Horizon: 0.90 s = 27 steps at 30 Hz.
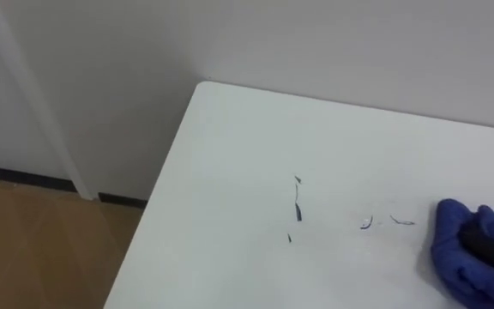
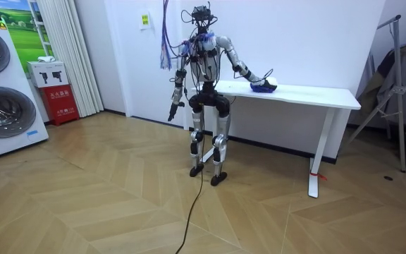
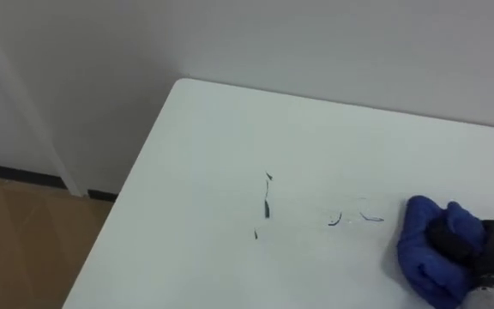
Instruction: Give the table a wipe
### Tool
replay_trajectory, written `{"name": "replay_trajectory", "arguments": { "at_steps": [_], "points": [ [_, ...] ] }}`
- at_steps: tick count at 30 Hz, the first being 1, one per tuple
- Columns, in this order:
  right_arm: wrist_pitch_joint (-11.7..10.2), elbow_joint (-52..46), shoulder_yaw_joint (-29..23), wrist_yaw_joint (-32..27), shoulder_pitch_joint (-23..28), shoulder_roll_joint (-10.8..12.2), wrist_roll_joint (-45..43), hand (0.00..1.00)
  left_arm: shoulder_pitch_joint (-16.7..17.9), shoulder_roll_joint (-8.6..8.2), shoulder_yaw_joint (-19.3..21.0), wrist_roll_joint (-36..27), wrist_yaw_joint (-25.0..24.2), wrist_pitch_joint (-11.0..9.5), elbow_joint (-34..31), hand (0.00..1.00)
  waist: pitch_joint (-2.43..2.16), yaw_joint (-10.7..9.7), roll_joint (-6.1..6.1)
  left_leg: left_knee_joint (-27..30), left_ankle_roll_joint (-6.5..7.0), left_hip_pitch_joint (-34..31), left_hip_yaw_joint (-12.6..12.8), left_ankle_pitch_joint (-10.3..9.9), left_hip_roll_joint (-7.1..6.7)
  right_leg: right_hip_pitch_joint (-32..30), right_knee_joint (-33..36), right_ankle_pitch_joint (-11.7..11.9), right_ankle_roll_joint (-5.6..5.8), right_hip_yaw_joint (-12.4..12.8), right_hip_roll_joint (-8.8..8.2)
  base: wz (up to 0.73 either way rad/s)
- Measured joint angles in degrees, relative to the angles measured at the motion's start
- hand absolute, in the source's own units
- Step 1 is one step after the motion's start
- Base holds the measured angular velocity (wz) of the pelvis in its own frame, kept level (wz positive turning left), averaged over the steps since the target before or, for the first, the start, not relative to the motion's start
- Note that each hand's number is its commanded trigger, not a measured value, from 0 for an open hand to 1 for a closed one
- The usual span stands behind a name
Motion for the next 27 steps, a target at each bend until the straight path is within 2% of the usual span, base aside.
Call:
{"name": "replay_trajectory", "arguments": {
  "at_steps": [4, 7, 10, 12, 13, 14, 15, 16, 17, 18, 19, 20, 21, 23, 24, 25, 27],
  "points": [
    [0.0, 0.6, -0.9, -0.9, 0.4, 0.0, -0.5, 1.0, 0.6, 0.04, 0.5, 0.0, -0.7, 0.0, -0.2, 0.0, 0.01, 0.0, -0.02, 0.3, -0.03, -0.1, 0.1, 0.0, -0.09, 0.0, 0.1, -0.1, -0.17, 0.0, 0.0, 0.0],
    [0.4, -0.1, -1.0, -1.6, 0.6, 0.0, -4.5, 1.0, 1.0, -0.05, 0.4, -0.1, -0.7, 0.0, -0.5, 0.0, -0.01, -0.3, -0.32, 0.8, -0.03, -0.4, 0.2, 0.0, -0.22, 0.0, 0.0, -0.4, -0.42, -0.2, -0.09, -0.01],
    [3.2, -2.8, 1.3, -2.1, 0.5, 0.2, -8.0, 1.0, 0.9, -0.15, 0.1, -0.4, -0.7, 0.1, -0.8, 0.0, -0.13, -0.1, -0.24, 1.0, -0.03, -0.3, 0.4, 0.0, -0.18, 0.0, 0.2, -0.5, -0.5, -0.1, -0.09, -0.04],
    [7.2, -8.7, 4.9, -1.3, 0.6, 0.6, -12.9, 1.0, -0.1, -0.2, -1.3, -1.1, -0.7, 0.8, -0.7, 0.0, 0.25, 0.9, 0.07, 0.7, -0.06, 0.2, 1.6, 0.0, 0.14, -0.3, 1.0, -0.6, -0.67, 1.0, 0.01, -0.29],
    [8.2, -10.9, 6.7, -0.8, 0.6, 0.7, -13.8, 1.0, -0.4, -0.16, -2.2, -1.2, -0.6, 0.9, -0.6, 0.0, 0.33, 1.0, 0.19, 0.7, -0.08, 0.2, 1.9, 0.0, 0.26, -0.3, 1.0, -0.6, -0.69, 1.4, 0.1, -0.34],
    [9.2, -15.7, 11.0, 0.4, 0.6, 1.2, -15.4, 1.0, -1.1, -0.05, -3.9, -1.2, -0.6, 1.1, -0.5, 0.0, 0.46, 1.1, 0.1, 0.6, -0.11, 0.2, 2.4, -0.1, 0.47, -0.8, 1.1, -0.6, -0.72, 2.0, 0.26, -0.38],
    [10.5, -20.5, 15.5, 1.9, 0.5, 2.4, -17.3, 1.0, -2.5, -0.06, -5.2, -1.1, -0.5, 1.3, -0.5, 0.0, 0.43, 2.4, 0.22, 0.4, -0.18, 0.1, 3.4, 0.0, 0.87, -1.4, 1.3, -0.4, -0.9, 2.7, 0.5, -0.41],
    [11.1, -22.7, 17.7, 2.8, 0.4, 3.1, -18.6, 1.0, -3.0, -0.08, -5.8, -1.1, -0.5, 1.2, -0.5, 0.0, 0.4, 3.3, 0.25, 0.3, -0.21, -0.1, 3.8, 0.0, 1.04, -1.9, 1.5, -0.4, -1.04, 3.1, 0.62, -0.29],
    [11.9, -27.0, 22.2, 4.6, -0.6, 4.8, -21.4, 1.0, -4.6, -0.07, -7.8, -1.1, -0.4, 1.2, -0.5, 0.0, 0.65, 4.1, 0.07, 0.3, -0.4, -0.4, 3.9, 0.1, 1.13, -2.3, 1.6, -0.3, -1.17, 3.2, 0.79, -0.07],
    [11.9, -29.4, 27.1, 6.3, -2.6, 6.2, -23.4, 1.0, -5.9, -0.33, -9.7, -1.2, -0.4, 1.1, -0.3, 0.0, 0.67, 5.0, 0.01, 0.2, -0.58, -0.8, 3.9, 0.2, 1.1, -2.8, 1.8, -0.3, -1.22, 3.4, 0.84, 0.0],
    [11.9, -29.9, 29.0, 7.2, -4.0, 7.1, -24.7, 1.0, -6.5, -0.55, -10.3, -1.1, -0.5, 1.0, -0.1, 0.0, 0.71, 5.8, 0.02, 0.1, -0.63, -0.8, 3.9, 0.3, 1.11, -2.9, 1.8, -0.3, -1.23, 3.4, 0.83, 0.06],
    [11.8, -29.9, 31.9, 8.7, -7.0, 8.9, -26.4, 1.0, -7.3, -0.83, -11.0, -1.2, -0.5, 1.1, -0.1, 0.0, 0.98, 7.0, -0.09, 0.0, -0.67, -1.2, 3.7, 0.3, 1.08, -3.2, 1.8, -0.3, -1.23, 3.1, 0.79, 0.07],
    [11.5, -29.8, 34.0, 9.9, -9.6, 9.7, -26.6, 1.0, -7.8, -0.93, -11.3, -1.1, -0.5, 1.1, -0.4, 0.0, 1.16, 8.4, -0.37, -0.1, -0.66, -1.5, 3.5, 0.3, 1.03, -3.5, 1.8, -0.3, -1.23, 2.8, 0.74, 0.13],
    [10.9, -29.7, 35.5, 11.1, -12.5, 9.8, -26.6, 1.0, -7.4, -0.89, -11.2, -1.0, -0.5, 1.3, -0.9, 0.0, 1.23, 10.5, -0.52, 0.1, -0.62, -1.8, 2.7, 0.4, 0.88, -3.8, 1.8, -0.3, -1.22, 1.2, 0.51, 0.34],
    [10.6, -29.1, 35.7, 11.2, -13.7, 9.8, -26.4, 1.0, -6.4, -0.86, -11.1, -1.0, -0.5, 1.7, -1.2, 0.0, 1.29, 10.7, -0.42, 0.2, -0.58, -2.0, 1.4, 0.4, 0.62, -3.8, 1.8, -0.3, -1.22, 0.2, 0.31, 0.56],
    [10.5, -28.6, 35.6, 11.2, -13.9, 9.7, -26.2, 1.0, -6.2, -0.82, -10.9, -1.0, -0.4, 2.0, -1.4, 0.0, 1.25, 10.7, -0.42, 0.1, -0.56, -2.1, 0.8, 0.4, 0.48, -3.6, 1.8, -0.3, -1.21, -0.2, 0.21, 0.59],
    [10.5, -26.6, 35.0, 11.7, -14.1, 9.4, -24.0, 1.0, -3.6, -0.74, -10.4, -1.1, -0.4, 3.3, -1.6, 0.0, 1.15, 10.6, -0.57, -0.1, -0.54, -2.5, 0.1, 0.4, 0.36, -3.6, 1.7, -0.4, -1.1, -0.5, -0.08, 0.36]
  ]
}}
